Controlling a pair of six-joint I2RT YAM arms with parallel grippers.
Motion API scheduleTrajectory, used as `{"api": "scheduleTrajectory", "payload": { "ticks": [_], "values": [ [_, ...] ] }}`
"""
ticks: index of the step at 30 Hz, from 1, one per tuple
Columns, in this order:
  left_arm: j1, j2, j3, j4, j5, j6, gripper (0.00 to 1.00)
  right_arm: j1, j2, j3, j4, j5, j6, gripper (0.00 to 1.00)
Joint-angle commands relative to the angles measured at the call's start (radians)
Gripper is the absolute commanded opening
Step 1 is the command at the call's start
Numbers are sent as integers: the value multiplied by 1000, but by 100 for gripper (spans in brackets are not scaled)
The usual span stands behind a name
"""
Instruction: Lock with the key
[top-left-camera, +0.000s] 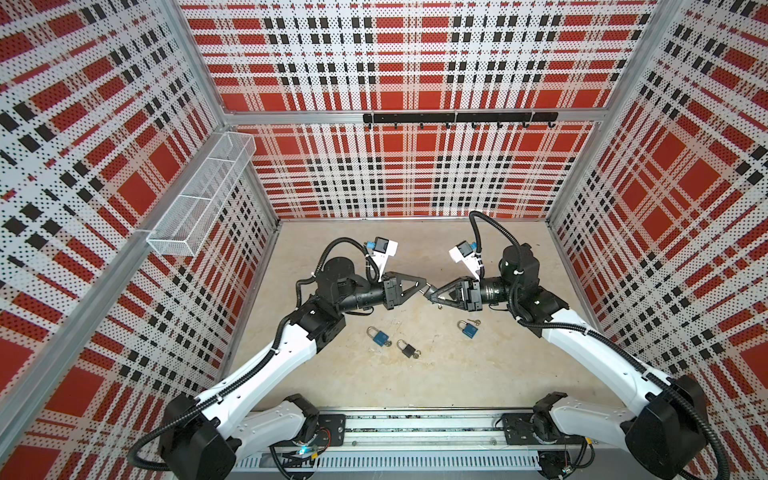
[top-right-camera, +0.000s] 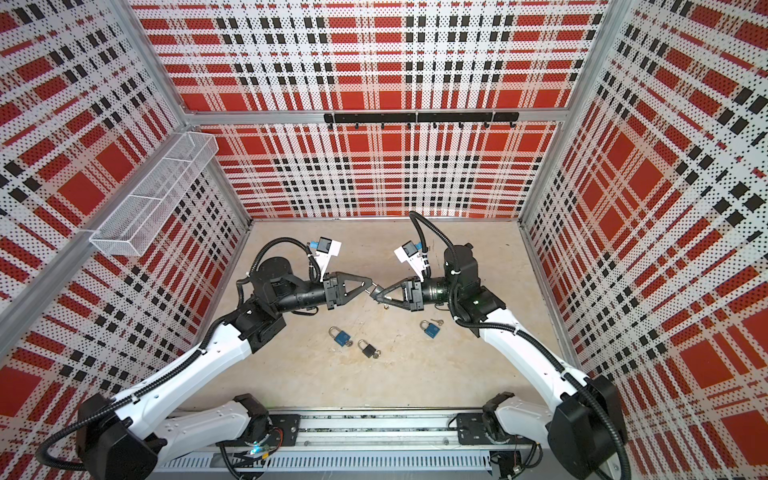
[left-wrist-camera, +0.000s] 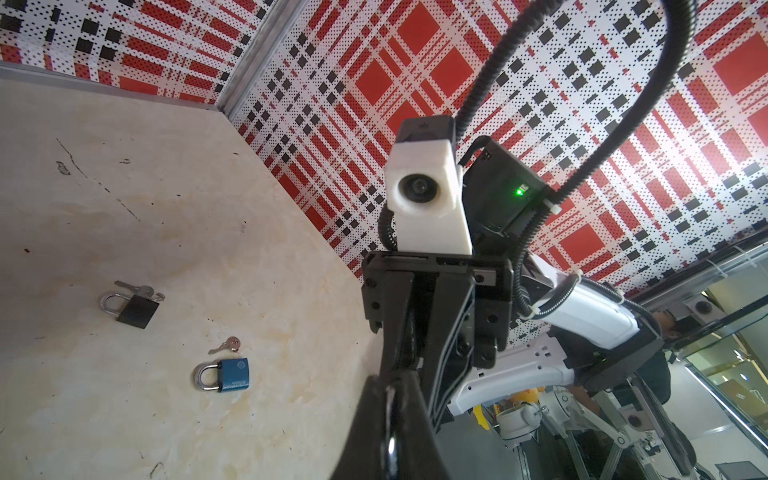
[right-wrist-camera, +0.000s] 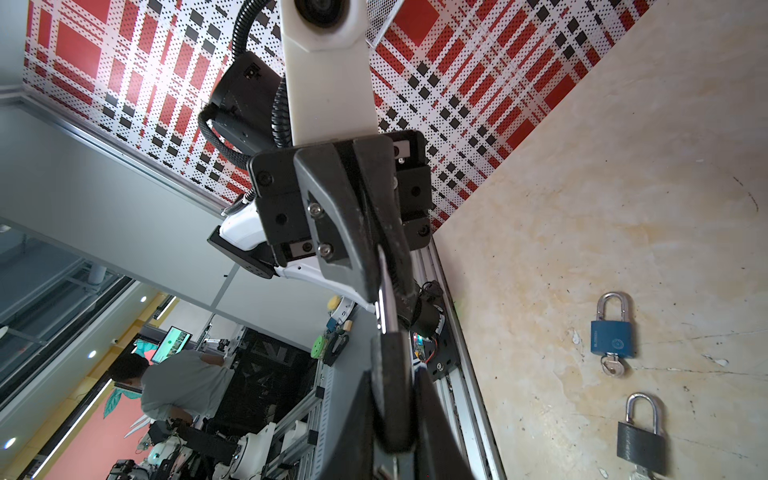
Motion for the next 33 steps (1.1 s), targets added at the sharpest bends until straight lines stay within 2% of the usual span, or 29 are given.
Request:
{"api": "scheduleTrajectory", "payload": {
  "ticks": [1, 8, 14, 33],
  "values": [
    [-16, 16, -50, -66, -72, 13, 0, 7, -54, 20, 162, -38, 21, 0],
    [-44, 2, -82, -49, -100, -1, 0, 7, -44, 17, 201, -31, 43, 0],
    [-56, -7, -109, -24, -111, -11, 0, 7, -29, 4, 312, -46, 121, 0],
    [-175, -30, -201, 68, -197, -96, 0, 7, -3, 11, 299, 5, 98, 0]
  ]
}}
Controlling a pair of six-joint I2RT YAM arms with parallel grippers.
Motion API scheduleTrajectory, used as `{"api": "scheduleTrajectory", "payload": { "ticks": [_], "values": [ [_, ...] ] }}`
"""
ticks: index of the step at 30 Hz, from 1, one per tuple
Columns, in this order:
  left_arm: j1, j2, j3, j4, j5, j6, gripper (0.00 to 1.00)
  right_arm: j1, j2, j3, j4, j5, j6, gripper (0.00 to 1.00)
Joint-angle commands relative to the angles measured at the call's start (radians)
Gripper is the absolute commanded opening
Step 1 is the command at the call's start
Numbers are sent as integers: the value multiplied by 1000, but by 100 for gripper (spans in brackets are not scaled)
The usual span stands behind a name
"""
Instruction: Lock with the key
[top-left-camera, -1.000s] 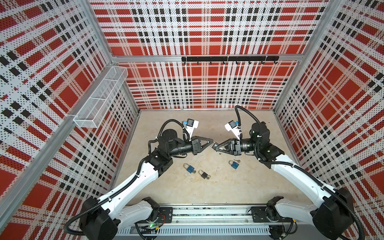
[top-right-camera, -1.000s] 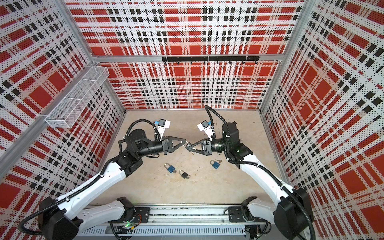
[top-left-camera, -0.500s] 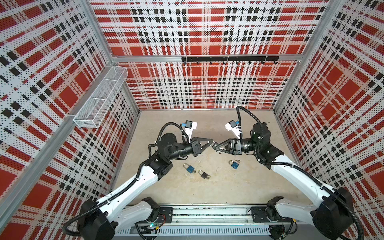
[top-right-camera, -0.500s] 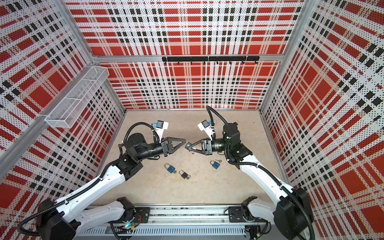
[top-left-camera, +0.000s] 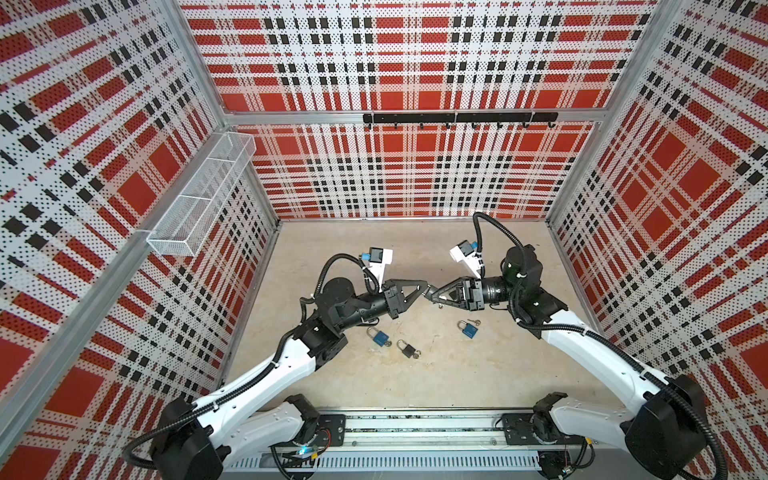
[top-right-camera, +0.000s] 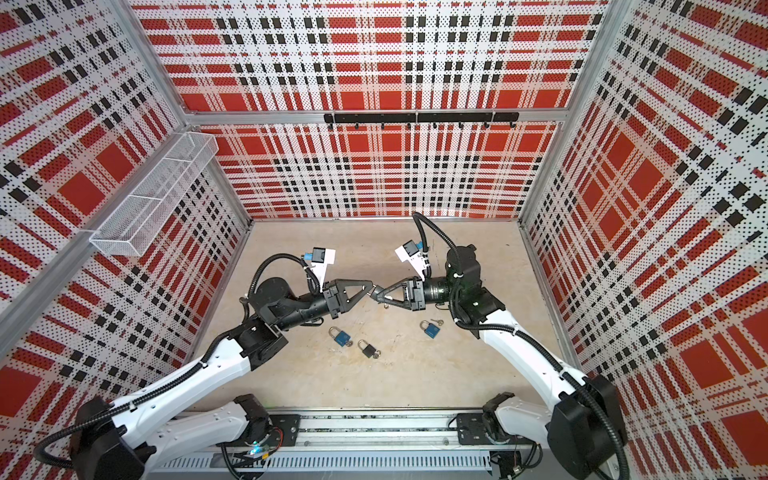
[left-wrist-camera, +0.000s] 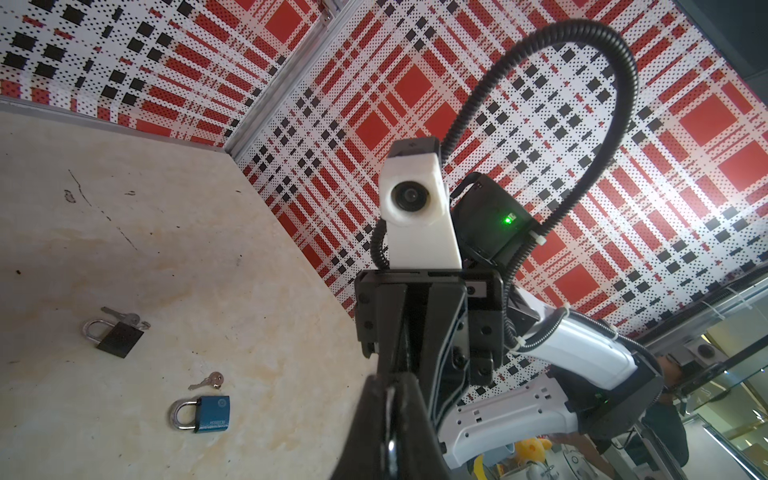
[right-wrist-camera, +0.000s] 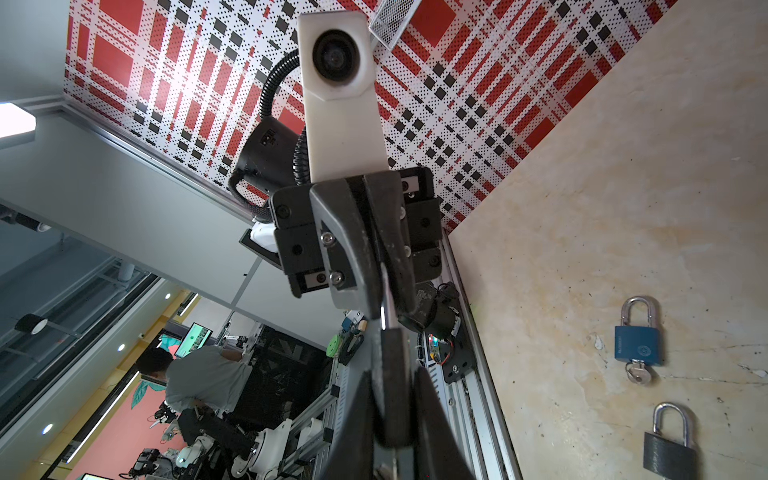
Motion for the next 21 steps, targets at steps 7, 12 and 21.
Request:
{"api": "scheduleTrajectory", "payload": {
  "ticks": [7, 12, 21],
  "values": [
    [-105, 34, -73, -129, -19, -11, 0, 12, 8, 39, 196, 37, 6, 0],
    [-159, 56, -79, -116, -38, -26, 0, 12, 21, 44, 204, 38, 5, 0],
    [-213, 57, -108, -79, -81, -57, 0, 10, 40, 57, 195, 40, -10, 0]
  ]
}}
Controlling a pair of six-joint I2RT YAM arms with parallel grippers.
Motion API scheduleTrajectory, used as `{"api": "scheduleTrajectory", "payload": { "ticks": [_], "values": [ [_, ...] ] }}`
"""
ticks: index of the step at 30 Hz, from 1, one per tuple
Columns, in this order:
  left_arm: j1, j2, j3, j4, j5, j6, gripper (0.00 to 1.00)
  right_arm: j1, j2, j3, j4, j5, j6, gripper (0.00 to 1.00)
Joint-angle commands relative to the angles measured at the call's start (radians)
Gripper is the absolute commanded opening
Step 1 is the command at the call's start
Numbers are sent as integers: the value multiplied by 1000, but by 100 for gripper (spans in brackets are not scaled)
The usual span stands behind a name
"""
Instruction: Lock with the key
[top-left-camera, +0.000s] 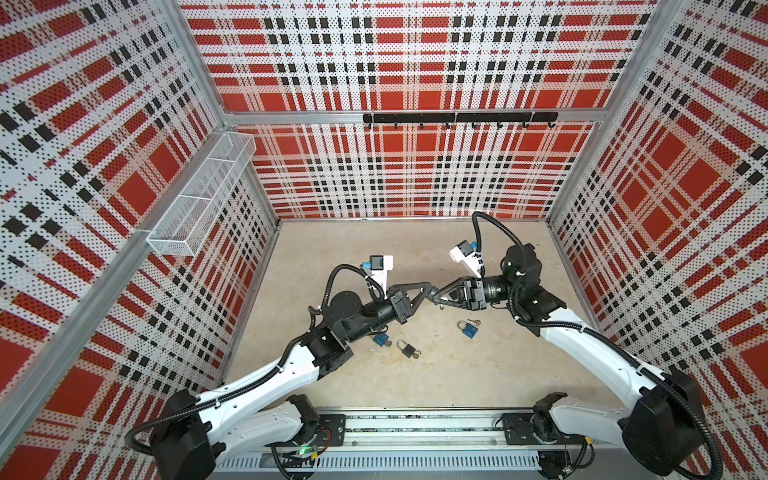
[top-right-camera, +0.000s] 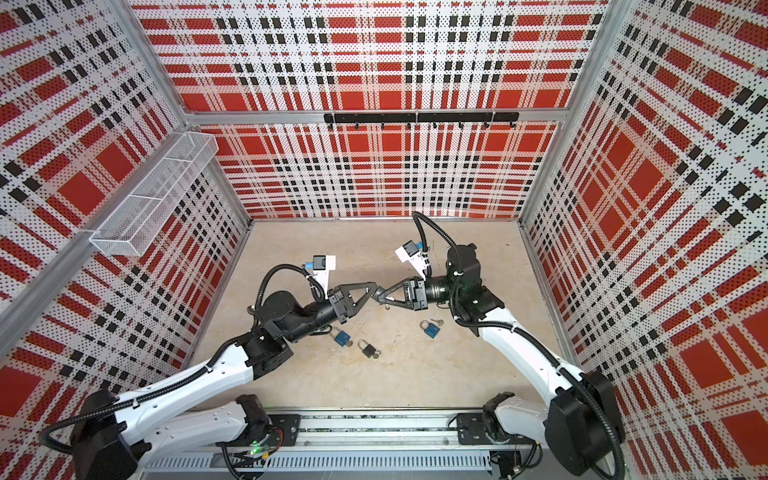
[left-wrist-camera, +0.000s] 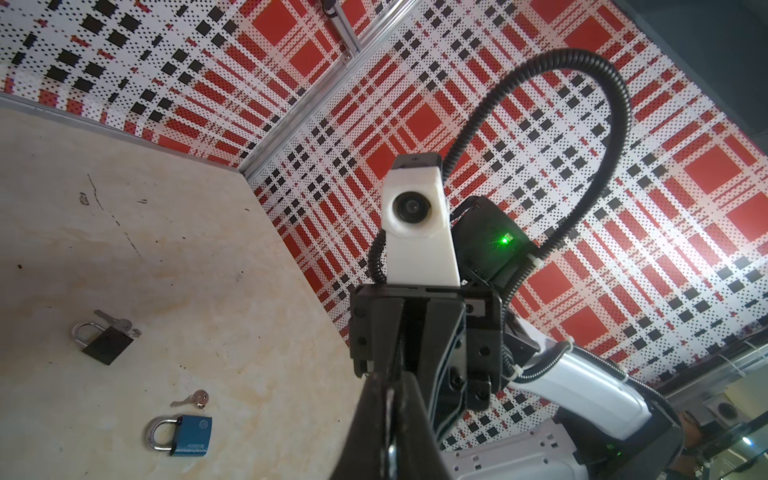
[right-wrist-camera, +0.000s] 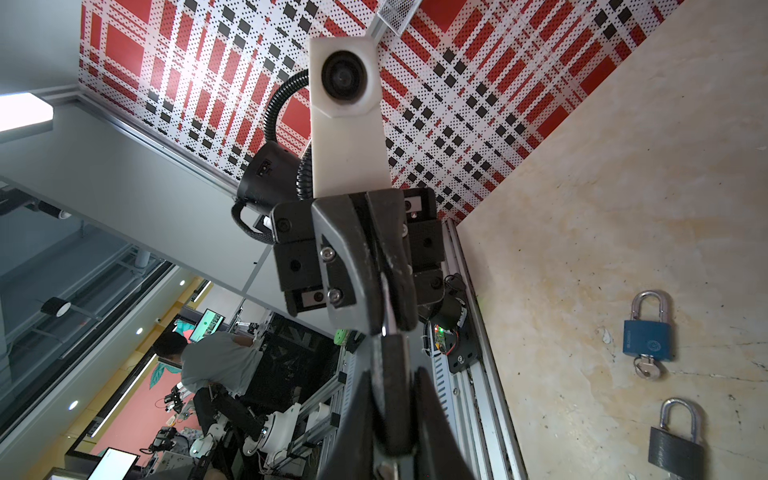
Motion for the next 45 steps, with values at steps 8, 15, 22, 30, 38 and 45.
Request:
{"api": "scheduleTrajectory", "payload": {
  "ticks": [8, 15, 22, 30, 38, 45],
  "values": [
    [-5, 17, -9, -168, 172, 15, 0, 25, -9, 48, 82, 117, -76, 0],
    [51, 11, 9, -167, 176, 4, 0, 25, -23, 46, 42, 145, -109, 1],
    [132, -32, 10, -159, 163, -4, 0, 25, -38, 34, 43, 158, -109, 49],
    [187, -47, 53, -160, 207, -6, 0, 21, -56, 27, -19, 182, -153, 56],
    [202, -70, 91, -159, 227, -10, 0, 19, -21, 10, -36, 202, -182, 57],
    [220, -85, 100, -166, 213, -5, 0, 21, -6, -1, -2, 175, -160, 51]
  ]
}}
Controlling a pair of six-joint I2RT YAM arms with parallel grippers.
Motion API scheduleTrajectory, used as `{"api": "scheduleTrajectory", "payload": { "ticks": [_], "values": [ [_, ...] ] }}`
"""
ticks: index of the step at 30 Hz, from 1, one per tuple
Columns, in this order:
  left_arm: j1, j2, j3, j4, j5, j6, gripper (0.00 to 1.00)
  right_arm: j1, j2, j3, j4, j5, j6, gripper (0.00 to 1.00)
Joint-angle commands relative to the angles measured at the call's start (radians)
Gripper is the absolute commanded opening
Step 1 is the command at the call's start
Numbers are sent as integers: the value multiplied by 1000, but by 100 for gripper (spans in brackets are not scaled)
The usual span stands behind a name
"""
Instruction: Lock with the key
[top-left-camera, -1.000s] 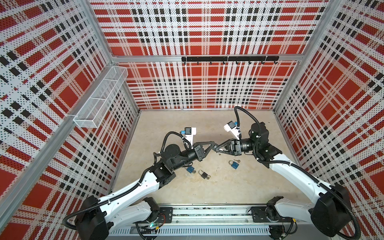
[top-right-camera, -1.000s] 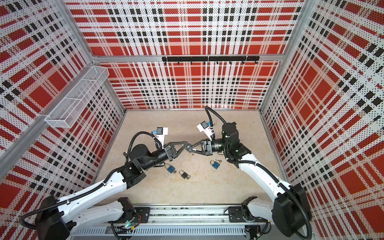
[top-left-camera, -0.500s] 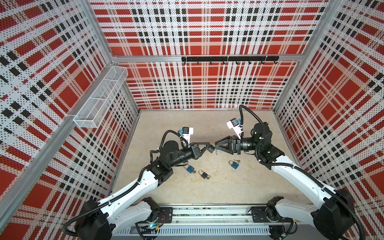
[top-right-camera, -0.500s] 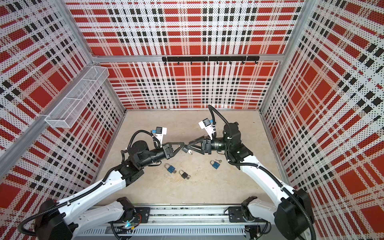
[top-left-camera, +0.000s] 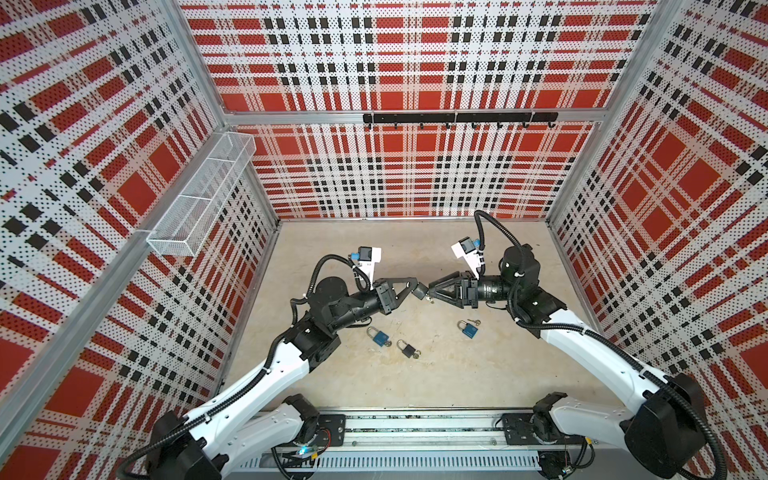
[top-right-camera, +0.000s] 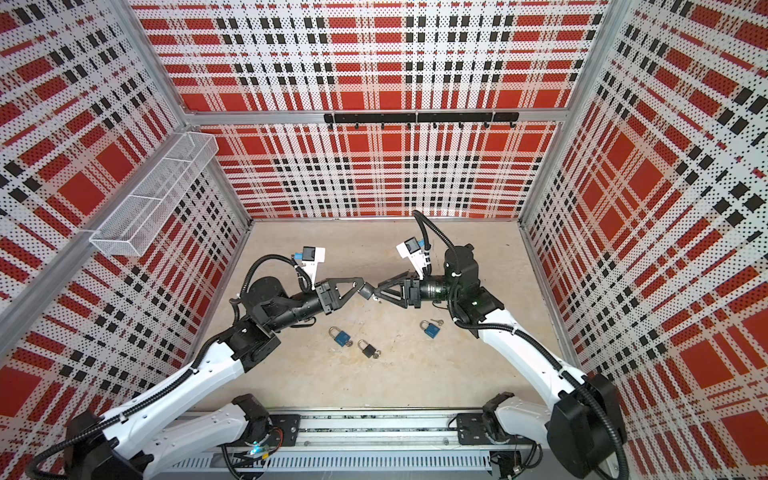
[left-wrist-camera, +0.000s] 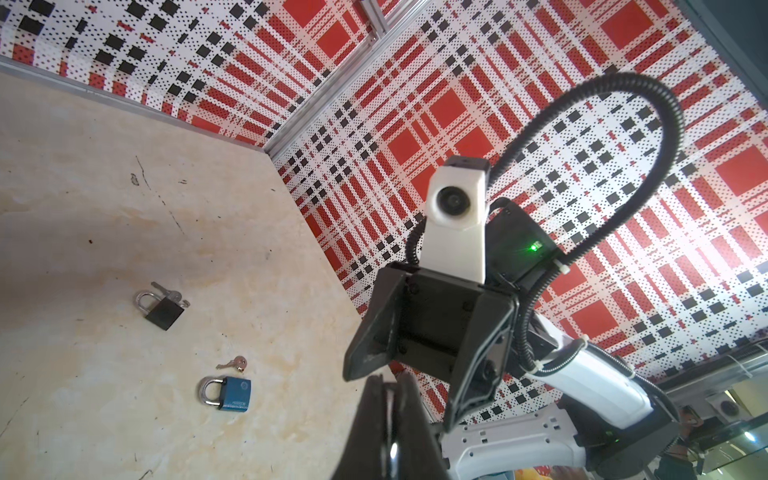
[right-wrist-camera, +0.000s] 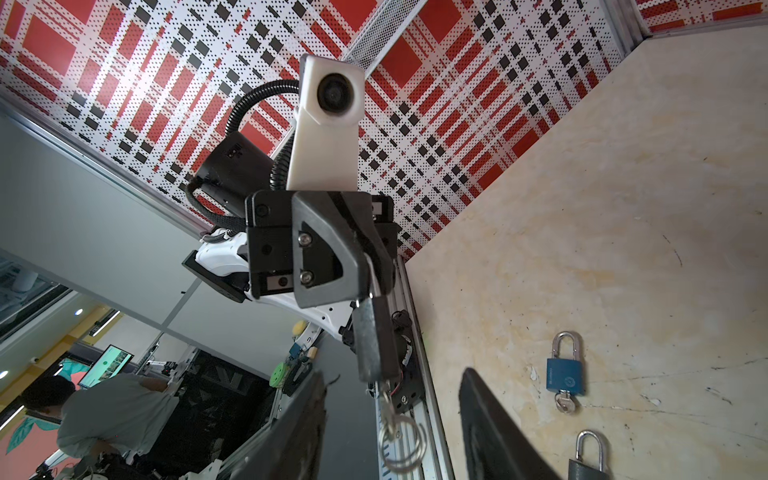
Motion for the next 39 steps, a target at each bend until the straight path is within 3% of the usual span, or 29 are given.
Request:
{"api": "scheduleTrajectory", "payload": {
  "ticks": [1, 6, 22, 33, 39],
  "values": [
    [12, -17, 29, 25, -8, 4, 0, 1, 9, -10, 53, -21, -1, 50],
    [13, -9, 31, 28, -33, 9, 0, 2, 10, -13, 68, -40, 15, 35],
    [15, 2, 46, 36, -54, 3, 0, 15, 30, -6, 99, -73, 37, 26],
    [17, 7, 36, 65, -64, -8, 0, 22, 47, 2, 105, -75, 40, 14],
    [17, 10, 32, 68, -64, -13, 0, 21, 52, 1, 118, -72, 50, 0]
  ]
}}
